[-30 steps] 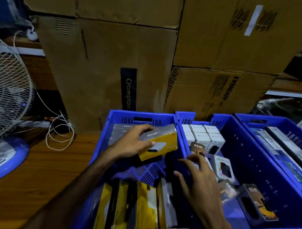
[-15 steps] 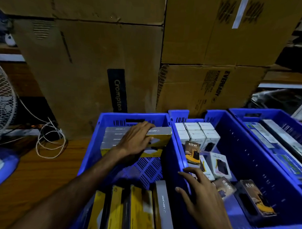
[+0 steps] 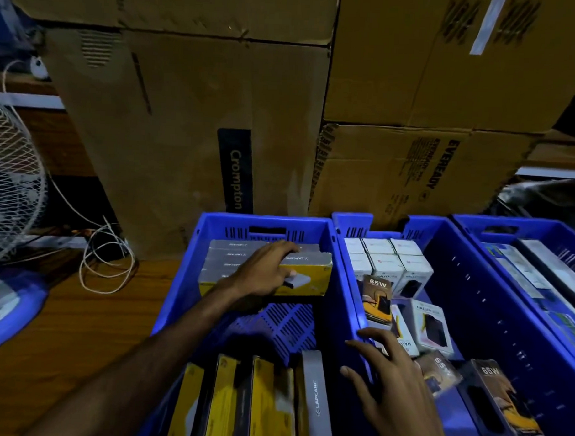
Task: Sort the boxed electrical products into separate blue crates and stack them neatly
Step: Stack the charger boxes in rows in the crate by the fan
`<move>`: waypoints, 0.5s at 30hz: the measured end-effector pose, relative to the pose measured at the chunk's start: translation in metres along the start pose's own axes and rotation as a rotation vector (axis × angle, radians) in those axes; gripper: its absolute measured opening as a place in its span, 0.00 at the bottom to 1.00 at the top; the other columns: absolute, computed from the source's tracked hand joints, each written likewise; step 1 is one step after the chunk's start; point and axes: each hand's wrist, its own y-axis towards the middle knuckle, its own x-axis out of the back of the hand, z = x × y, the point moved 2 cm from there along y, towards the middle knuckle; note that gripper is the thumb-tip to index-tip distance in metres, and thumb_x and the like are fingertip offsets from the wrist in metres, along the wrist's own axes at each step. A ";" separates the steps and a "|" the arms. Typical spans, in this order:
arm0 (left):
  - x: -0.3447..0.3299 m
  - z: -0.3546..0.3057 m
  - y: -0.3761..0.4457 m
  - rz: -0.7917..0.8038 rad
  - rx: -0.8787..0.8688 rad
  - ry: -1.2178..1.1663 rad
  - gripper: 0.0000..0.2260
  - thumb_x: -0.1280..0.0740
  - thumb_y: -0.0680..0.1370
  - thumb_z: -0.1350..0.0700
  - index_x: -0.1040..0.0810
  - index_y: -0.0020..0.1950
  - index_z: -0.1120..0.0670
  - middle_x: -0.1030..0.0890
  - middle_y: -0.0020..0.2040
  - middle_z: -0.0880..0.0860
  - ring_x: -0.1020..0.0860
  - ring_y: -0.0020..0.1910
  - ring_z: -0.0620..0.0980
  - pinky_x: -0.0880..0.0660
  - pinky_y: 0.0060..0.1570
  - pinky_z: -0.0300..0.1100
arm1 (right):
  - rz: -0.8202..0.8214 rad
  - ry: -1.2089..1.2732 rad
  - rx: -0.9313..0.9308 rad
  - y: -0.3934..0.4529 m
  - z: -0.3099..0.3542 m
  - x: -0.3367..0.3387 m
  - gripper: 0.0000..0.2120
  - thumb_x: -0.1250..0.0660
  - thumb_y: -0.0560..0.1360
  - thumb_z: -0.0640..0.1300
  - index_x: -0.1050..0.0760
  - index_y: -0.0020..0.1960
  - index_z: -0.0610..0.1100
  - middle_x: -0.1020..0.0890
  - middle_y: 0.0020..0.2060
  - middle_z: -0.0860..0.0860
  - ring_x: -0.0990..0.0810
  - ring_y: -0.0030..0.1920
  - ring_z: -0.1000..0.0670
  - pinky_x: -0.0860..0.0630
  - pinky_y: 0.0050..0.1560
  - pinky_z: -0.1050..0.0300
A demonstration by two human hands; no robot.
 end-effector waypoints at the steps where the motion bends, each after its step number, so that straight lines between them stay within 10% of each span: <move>1: -0.004 -0.001 0.000 -0.014 -0.021 0.055 0.21 0.28 0.78 0.54 0.26 0.71 0.51 0.23 0.69 0.49 0.25 0.67 0.50 0.27 0.66 0.47 | -0.006 0.000 0.007 0.000 0.000 0.000 0.19 0.20 0.69 0.53 0.18 0.59 0.56 0.23 0.62 0.57 0.16 0.51 0.51 0.22 0.41 0.57; 15: -0.040 0.016 -0.010 -0.079 -0.183 0.574 0.26 0.28 0.78 0.48 0.28 0.74 0.53 0.23 0.72 0.53 0.27 0.72 0.54 0.39 0.78 0.53 | -0.009 0.004 -0.026 -0.002 0.007 0.005 0.24 0.23 0.72 0.55 0.23 0.66 0.59 0.26 0.66 0.59 0.19 0.51 0.53 0.27 0.43 0.61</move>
